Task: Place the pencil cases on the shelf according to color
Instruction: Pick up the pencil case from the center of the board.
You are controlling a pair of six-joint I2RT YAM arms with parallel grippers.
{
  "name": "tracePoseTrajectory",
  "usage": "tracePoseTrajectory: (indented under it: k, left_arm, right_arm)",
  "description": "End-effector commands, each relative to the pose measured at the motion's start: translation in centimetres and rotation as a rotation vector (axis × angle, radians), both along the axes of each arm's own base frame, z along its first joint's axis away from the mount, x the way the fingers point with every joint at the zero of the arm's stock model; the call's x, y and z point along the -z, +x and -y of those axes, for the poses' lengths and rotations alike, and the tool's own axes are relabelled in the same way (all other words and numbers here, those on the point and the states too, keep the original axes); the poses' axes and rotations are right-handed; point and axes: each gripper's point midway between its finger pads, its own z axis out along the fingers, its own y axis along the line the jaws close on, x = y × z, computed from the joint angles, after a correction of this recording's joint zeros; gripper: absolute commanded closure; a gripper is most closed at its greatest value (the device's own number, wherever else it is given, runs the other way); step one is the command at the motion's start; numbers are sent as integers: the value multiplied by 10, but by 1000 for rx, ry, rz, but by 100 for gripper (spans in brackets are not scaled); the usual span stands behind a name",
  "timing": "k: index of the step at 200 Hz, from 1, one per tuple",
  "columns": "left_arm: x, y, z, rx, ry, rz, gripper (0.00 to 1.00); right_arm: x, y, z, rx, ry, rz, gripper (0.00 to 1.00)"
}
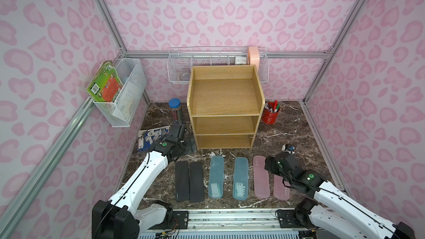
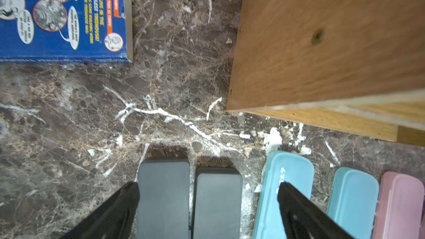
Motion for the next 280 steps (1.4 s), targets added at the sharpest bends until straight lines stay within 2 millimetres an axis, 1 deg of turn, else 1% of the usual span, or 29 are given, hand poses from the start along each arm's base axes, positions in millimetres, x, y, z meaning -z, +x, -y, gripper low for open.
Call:
tracePoseTrajectory:
  k: [1, 17, 25, 42, 61, 71, 94, 108, 128, 152, 179, 200, 215, 240, 280]
  left_arm:
    - [6, -10, 7, 7, -46, -29, 1]
    - [7, -9, 17, 32, -86, -32, 1]
    - [7, -9, 20, 42, -97, -38, 1]
    - [9, -10, 29, 73, -113, -52, 1]
    - [12, -14, 36, 100, -134, -62, 1]
    - [14, -15, 40, 112, -149, -67, 1]
    - [13, -18, 45, 138, -166, -66, 1]
    - [13, -19, 46, 149, -168, -68, 1]
    - [11, -19, 48, 168, -175, -62, 1]
    - [12, -21, 51, 177, -192, -61, 1]
    - [19, -22, 60, 184, -244, -72, 1]
    - [24, -22, 67, 199, -266, -106, 1]
    - [26, -22, 68, 201, -267, -118, 1]
    - [24, -22, 68, 197, -267, -110, 1]
    - [24, -22, 70, 206, -276, -115, 1]
  right_arm:
    - [18, -23, 27, 142, -131, -133, 2]
    - [29, -25, 34, 156, -240, -195, 0]
    - [31, -28, 43, 214, -278, -223, 0]
    - [33, -33, 50, 246, -323, -266, 0]
    - [34, -37, 46, 239, -270, -281, 0]
    - [37, -39, 40, 224, -216, -284, 0]
    - [47, -44, 20, 138, -83, -289, 0]
    - [50, -49, 16, 139, -35, -303, 1]
    - [53, -60, 26, 167, -43, -325, 1]
    - [51, -65, 34, 183, -66, -335, 2]
    - [57, -69, 33, 169, -87, -374, 2]
    - [60, -67, 35, 179, -112, -386, 1]
    - [66, -66, 37, 183, -129, -411, 1]
    - [77, -65, 34, 169, -120, -436, 0]
    - [85, -60, 13, 103, -59, -459, 1]
